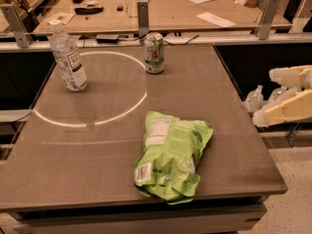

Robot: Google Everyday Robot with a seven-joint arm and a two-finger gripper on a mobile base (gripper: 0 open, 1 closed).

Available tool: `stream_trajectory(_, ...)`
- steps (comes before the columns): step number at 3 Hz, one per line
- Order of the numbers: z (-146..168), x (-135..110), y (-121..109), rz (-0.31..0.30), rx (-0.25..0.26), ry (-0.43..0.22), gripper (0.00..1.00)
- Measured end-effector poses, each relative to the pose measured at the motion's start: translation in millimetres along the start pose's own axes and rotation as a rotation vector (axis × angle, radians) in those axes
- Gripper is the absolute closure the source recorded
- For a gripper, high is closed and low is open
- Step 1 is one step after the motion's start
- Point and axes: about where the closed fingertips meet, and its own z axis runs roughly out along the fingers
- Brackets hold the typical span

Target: Move 7up can near green rice chip bag

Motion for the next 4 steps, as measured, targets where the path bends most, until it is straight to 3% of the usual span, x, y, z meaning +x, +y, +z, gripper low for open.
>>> stream_trajectory(1,18,-4,-7,-0.022,0.003,-0.117,0.0)
stream_trajectory(2,18,-7,-2,-0.011,0.006,-0.111,0.0)
stream_trajectory(3,43,-7,-21,-0.019,0.028,-0.109,0.0)
stream_trajectory(4,65,-9,-59,-0.046,0.064,-0.12,0.0)
